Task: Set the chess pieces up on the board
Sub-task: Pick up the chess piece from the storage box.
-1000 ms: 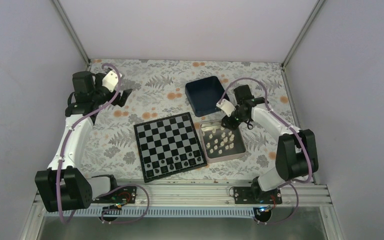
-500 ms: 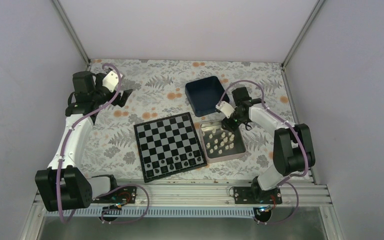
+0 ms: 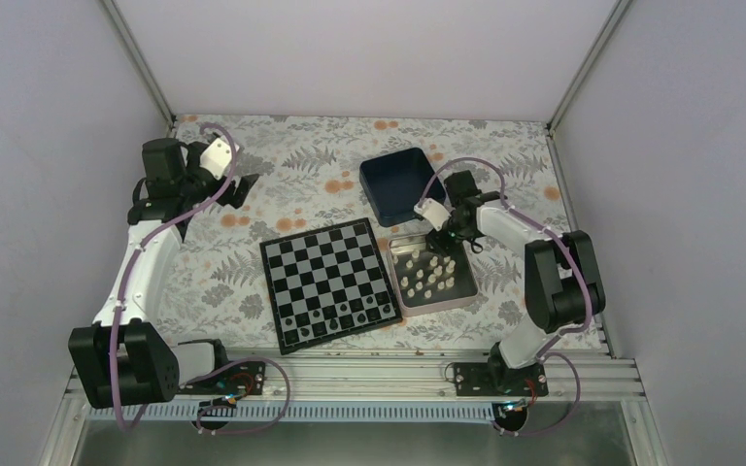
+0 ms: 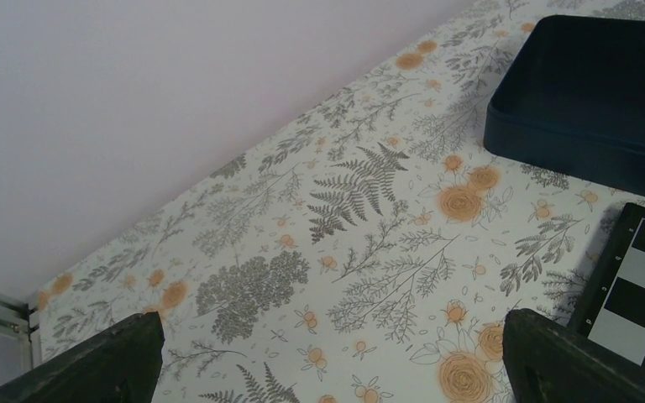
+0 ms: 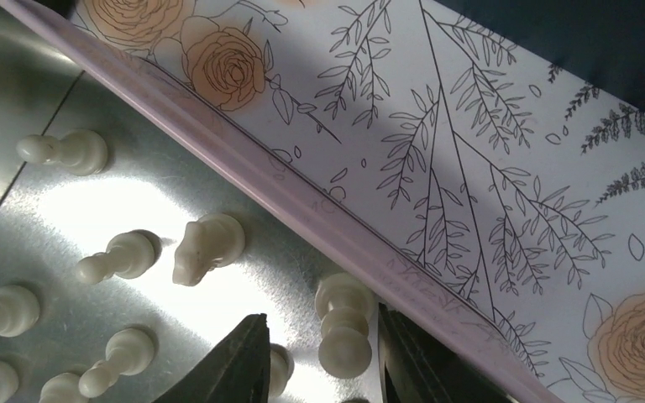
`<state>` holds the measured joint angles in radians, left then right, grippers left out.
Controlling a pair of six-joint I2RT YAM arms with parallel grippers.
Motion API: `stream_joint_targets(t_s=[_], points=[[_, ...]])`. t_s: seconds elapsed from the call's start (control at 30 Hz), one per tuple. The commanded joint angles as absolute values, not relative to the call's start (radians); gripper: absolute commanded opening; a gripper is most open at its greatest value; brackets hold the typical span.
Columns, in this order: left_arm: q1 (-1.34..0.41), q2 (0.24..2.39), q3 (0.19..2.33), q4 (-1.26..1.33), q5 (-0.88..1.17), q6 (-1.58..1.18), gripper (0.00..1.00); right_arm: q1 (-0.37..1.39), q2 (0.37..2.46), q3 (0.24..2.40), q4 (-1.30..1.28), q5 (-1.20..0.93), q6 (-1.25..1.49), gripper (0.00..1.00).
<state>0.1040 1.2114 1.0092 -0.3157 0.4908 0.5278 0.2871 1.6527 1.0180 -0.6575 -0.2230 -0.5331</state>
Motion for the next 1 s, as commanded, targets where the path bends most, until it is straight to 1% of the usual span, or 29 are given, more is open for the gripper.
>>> stream_joint_targets(t_s=[0.0, 0.13, 0.23, 0.3, 0.43, 0.57, 0.77, 0.87, 0.97], points=[[0.106, 1.224, 1.019, -0.302, 0.525, 0.547, 1.00, 0.302, 1.657, 1.010, -0.622, -0.222, -0.520, 0.33], [0.106, 1.228, 1.014, -0.297, 0.528, 0.546, 1.00, 0.307, 1.657, 1.011, -0.623, -0.220, -0.519, 0.25], [0.106, 1.229, 1.012, -0.300, 0.534, 0.547, 1.00, 0.309, 1.658, 1.012, -0.633, -0.215, -0.518, 0.16], [0.106, 1.225, 1.011, -0.302, 0.535, 0.548, 1.00, 0.308, 1.651, 1.012, -0.648, -0.210, -0.518, 0.13], [0.106, 1.215, 1.002, -0.300, 0.535, 0.550, 1.00, 0.310, 1.619, 1.021, -0.679, -0.192, -0.518, 0.10], [0.106, 1.209, 1.001, -0.299, 0.540, 0.550, 1.00, 0.327, 1.583, 1.086, -0.739, -0.180, -0.517, 0.09], [0.107, 1.189, 1.011, -0.304, 0.538, 0.553, 1.00, 0.416, 1.606, 1.299, -0.885, -0.164, -0.526, 0.09], [0.114, 1.179, 1.002, -0.290, 0.519, 0.556, 1.00, 0.480, 1.673, 1.424, -0.928, -0.180, -0.535, 0.09], [0.125, 1.178, 1.004, -0.289, 0.514, 0.555, 1.00, 0.544, 1.783, 1.576, -0.967, -0.211, -0.546, 0.08]])
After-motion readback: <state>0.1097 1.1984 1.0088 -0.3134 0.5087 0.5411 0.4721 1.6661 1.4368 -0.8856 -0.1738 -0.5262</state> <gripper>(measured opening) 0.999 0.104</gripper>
